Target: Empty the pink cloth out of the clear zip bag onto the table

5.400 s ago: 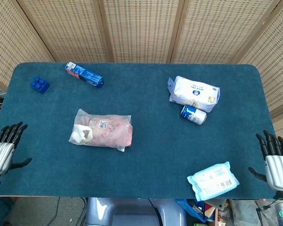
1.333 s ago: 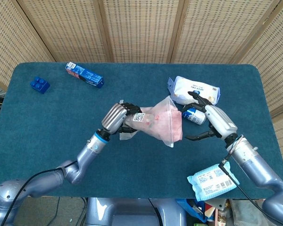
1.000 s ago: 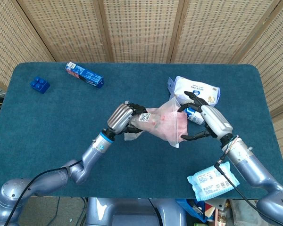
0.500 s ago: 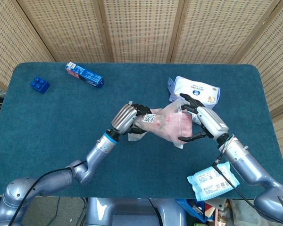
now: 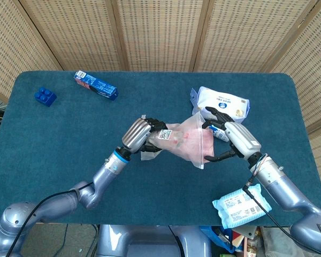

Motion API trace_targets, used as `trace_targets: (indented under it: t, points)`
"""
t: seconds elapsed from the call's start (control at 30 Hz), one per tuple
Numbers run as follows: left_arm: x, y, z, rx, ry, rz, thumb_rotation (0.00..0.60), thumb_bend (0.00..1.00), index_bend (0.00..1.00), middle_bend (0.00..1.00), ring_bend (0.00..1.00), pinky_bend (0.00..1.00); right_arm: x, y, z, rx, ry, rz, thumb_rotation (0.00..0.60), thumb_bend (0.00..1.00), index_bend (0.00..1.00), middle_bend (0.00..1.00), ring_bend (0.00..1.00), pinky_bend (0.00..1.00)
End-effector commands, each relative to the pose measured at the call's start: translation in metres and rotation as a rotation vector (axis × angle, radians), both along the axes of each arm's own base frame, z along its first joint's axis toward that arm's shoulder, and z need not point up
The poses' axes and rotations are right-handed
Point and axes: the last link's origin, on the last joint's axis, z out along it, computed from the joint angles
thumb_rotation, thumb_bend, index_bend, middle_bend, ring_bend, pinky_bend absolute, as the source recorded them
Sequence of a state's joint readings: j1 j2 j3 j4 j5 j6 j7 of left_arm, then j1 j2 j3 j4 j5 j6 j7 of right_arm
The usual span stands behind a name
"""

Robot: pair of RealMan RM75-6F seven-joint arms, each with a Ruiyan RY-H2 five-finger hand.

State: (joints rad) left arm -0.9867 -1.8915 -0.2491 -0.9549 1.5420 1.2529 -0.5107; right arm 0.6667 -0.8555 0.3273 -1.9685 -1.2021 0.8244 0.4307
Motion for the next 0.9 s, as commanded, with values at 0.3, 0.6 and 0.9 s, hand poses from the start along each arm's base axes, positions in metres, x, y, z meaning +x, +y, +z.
trace_targets:
  t: [0.3,0.6,0.9]
  points:
    - [0.004,0.000,0.001,-0.008,-0.038,0.016,0.600,0.49,0.66,0.58,0.53,0.55,0.006,0.001,-0.008,0.032,-0.018,0.007,0.600,0.00,0.33,0.00,0.00,0.00]
    - [0.012,-0.004,-0.005,-0.025,-0.038,0.012,0.600,0.49,0.66,0.58,0.53,0.55,0.011,-0.002,-0.011,0.030,-0.018,0.016,0.600,0.00,0.33,0.00,0.00,0.00]
    - [0.015,-0.005,-0.006,-0.038,-0.038,0.025,0.600,0.49,0.66,0.58,0.53,0.55,0.010,0.000,-0.019,0.053,-0.018,0.018,0.600,0.15,0.43,0.00,0.00,0.00]
